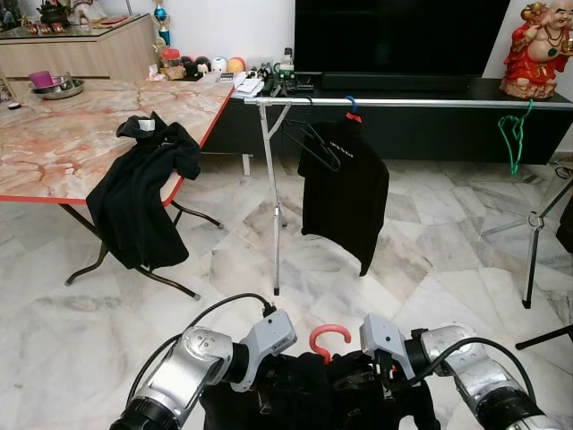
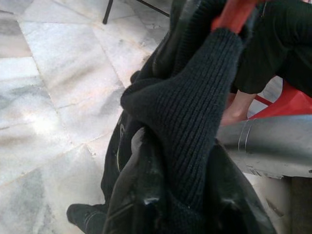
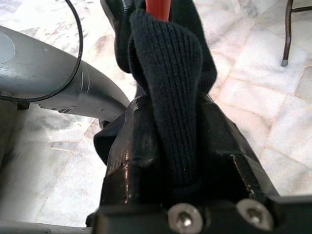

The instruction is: Hang hanger

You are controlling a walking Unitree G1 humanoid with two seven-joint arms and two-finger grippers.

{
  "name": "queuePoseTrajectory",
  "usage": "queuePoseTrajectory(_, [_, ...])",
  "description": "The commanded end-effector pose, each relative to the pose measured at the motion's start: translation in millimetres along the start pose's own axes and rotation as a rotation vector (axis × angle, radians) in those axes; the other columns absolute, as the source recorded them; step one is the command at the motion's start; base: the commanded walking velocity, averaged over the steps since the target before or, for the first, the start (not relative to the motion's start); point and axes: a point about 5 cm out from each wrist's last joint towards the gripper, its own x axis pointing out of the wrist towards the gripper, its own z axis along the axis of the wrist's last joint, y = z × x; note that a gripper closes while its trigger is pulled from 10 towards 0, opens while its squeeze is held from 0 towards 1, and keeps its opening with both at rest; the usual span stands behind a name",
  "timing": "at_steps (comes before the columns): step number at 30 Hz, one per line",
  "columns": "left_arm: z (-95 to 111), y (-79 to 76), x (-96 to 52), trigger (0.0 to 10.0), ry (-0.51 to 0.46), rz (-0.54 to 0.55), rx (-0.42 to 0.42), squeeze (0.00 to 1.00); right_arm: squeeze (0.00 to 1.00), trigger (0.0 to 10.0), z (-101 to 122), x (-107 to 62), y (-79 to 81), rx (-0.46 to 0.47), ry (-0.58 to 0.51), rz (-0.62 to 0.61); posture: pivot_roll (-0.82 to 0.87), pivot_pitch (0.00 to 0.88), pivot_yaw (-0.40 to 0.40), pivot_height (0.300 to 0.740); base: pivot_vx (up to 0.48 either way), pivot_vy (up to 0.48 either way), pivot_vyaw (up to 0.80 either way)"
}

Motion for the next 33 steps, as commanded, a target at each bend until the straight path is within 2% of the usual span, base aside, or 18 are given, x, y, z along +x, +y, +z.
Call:
queuePoseTrajectory(1, [-11,-5.3,4.7,0.0,0.027,-0.021,-0.043,0.00,0.00,10.0,31,-13.2,-21.1,-0.052,-0.145,-0.148,0.07,0.037,-0.006,0.740,0.000,0.000,0.00])
queuePoseTrajectory(6, [-11,-5.1,4.5,0.0,0.024,-0.016,-0.045,0.00,0.00,10.0,30,-12.7,-20.0,-0.057,-0.137,-0.136,0.07,0.037,-0.006,0.740,0.000,0.000,0.00])
queuePoseTrajectory(7, [-11,-4.8,4.3,0.0,0.022,-0.013,-0.044,0.00,0.24,10.0,30,-12.8,-19.7,-0.052,-0.142,-0.129,0.07,0.037,-0.005,0.740,0.000,0.000,0.00])
queuePoseTrajectory(8, [-11,-4.7,4.2,0.0,0.021,-0.011,-0.043,0.00,0.84,10.0,30,-13.0,-19.4,-0.049,-0.147,-0.120,0.07,0.038,-0.005,0.740,0.000,0.000,0.00])
queuePoseTrajectory(9, [-11,-4.1,3.9,0.0,0.017,-0.004,-0.040,0.00,1.00,10.0,31,-13.7,-19.0,-0.052,-0.149,-0.110,0.07,0.038,-0.005,0.740,0.000,0.000,0.00])
queuePoseTrajectory(18, [-10,4.9,2.7,0.0,0.006,0.068,-0.027,0.00,1.00,10.0,34,-25.2,-20.8,-0.066,-0.140,-0.100,0.06,0.037,-0.002,0.740,0.000,0.000,0.00])
queuePoseTrajectory(24, [-17,12.9,1.4,0.0,0.050,0.149,-0.004,0.00,1.00,10.0,35,-32.7,-20.6,-0.086,-0.127,-0.097,0.06,0.038,0.001,0.740,0.000,0.000,0.00])
queuePoseTrajectory(29, [-24,31.8,-6.1,0.0,0.083,0.332,0.020,0.00,1.00,10.0,42,-48.3,-29.9,-0.108,-0.151,-0.212,0.06,0.041,0.002,0.740,0.000,0.000,0.00])
queuePoseTrajectory(30, [-23,41.0,-10.5,0.0,0.065,0.441,0.029,0.00,1.00,10.0,44,-56.1,-33.2,-0.113,-0.172,-0.272,0.06,0.041,0.003,0.740,0.000,0.000,0.00])
queuePoseTrajectory(31, [-23,41.0,-10.5,0.0,0.065,0.441,0.029,0.00,1.00,10.0,44,-56.1,-33.2,-0.113,-0.172,-0.272,0.06,0.041,0.003,0.740,0.000,0.000,0.00])
queuePoseTrajectory(32, [-23,44.5,-12.2,0.0,0.049,0.487,0.012,0.00,1.00,10.0,44,-60.3,-35.5,-0.114,-0.182,-0.321,0.05,0.043,0.000,0.740,0.000,0.000,0.00])
queuePoseTrajectory(33, [-22,50.3,-15.0,0.0,0.026,0.582,0.017,0.00,1.00,10.0,40,-66.6,-38.4,-0.083,-0.201,-0.409,0.06,0.042,-0.004,0.740,0.000,0.000,0.00])
